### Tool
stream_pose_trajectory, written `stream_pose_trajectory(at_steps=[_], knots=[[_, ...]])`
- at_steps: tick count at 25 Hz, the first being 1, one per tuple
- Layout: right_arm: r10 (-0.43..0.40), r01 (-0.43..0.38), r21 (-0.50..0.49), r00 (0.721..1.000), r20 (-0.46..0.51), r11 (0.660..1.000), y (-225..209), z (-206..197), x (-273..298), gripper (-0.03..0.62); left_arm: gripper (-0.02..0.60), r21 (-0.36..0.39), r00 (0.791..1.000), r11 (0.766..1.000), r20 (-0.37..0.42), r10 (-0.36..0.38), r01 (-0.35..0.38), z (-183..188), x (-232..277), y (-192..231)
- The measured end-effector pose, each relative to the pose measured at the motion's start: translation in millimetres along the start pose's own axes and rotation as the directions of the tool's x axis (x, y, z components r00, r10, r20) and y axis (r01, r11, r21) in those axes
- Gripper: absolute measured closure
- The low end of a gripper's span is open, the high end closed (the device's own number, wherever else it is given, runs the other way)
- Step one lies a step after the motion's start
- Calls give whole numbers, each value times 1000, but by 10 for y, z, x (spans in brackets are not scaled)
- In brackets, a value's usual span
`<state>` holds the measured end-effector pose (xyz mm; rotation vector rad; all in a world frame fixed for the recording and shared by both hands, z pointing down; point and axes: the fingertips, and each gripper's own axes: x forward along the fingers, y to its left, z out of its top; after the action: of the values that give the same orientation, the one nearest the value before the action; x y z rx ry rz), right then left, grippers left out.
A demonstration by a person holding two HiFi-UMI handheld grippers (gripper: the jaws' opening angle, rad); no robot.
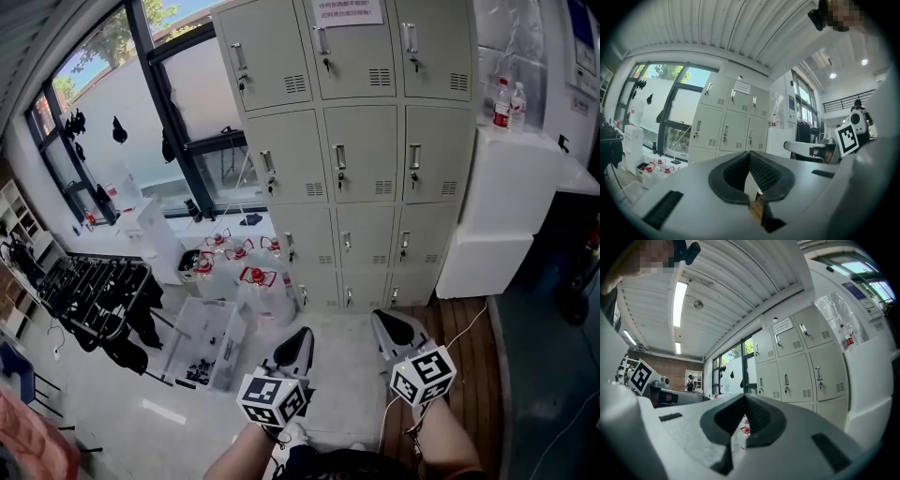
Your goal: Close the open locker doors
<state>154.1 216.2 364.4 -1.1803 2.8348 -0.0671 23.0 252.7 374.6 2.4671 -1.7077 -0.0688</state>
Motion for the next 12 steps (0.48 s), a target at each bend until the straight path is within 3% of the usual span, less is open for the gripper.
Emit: stream_pose_trajectory(at_steps=[12], knots=[[-12,12,8,1000,-5,1000,-66,-46,-72,593,578,3,1000,1000,0,-15,15,-13,67,-95]])
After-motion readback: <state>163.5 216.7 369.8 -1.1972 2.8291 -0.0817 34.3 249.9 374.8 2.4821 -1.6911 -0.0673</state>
